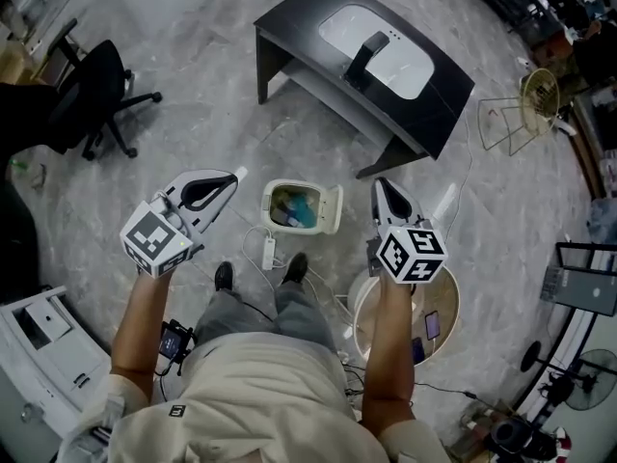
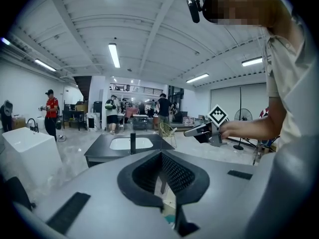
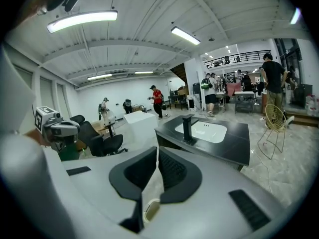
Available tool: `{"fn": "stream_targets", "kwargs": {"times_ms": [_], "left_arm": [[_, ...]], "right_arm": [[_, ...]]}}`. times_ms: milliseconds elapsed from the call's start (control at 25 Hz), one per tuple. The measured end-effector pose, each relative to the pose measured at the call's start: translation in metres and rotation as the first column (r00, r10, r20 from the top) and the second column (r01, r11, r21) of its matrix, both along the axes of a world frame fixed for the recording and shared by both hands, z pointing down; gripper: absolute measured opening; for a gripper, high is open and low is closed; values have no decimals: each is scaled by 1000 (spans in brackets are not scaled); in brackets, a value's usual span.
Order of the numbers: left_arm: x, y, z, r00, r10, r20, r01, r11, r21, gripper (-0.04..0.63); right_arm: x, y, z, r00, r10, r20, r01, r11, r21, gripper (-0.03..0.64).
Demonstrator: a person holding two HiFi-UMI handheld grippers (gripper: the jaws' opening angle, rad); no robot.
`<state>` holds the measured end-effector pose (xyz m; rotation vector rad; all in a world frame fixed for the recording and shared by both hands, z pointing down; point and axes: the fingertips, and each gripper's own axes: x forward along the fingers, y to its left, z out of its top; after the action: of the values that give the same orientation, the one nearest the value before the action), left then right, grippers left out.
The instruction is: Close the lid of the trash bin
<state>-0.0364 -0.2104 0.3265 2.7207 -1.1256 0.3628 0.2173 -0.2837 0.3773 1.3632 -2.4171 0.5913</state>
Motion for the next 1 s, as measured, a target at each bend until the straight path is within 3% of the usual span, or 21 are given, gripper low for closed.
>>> {"fn": "stream_targets", "kwargs": {"times_ms": [360, 520, 880, 1000], "left_arm": [[6, -2, 48, 1000, -4, 11, 5, 998, -61, 15], [12, -2, 63, 1000, -23, 2, 23, 991, -132, 15], [21, -17, 107, 1000, -4, 20, 7, 991, -136, 15], [22, -23, 125, 1000, -16, 17, 19, 983, -184, 15]], "right_arm": [[8, -8, 61, 999, 24, 44, -20, 995, -93, 28], [10, -9, 87, 998, 28, 55, -20, 992, -128, 28], [24, -18, 155, 998, 50, 43, -39, 975, -218, 28], [26, -23, 182, 998, 56, 35, -46, 967, -250, 28]]}}
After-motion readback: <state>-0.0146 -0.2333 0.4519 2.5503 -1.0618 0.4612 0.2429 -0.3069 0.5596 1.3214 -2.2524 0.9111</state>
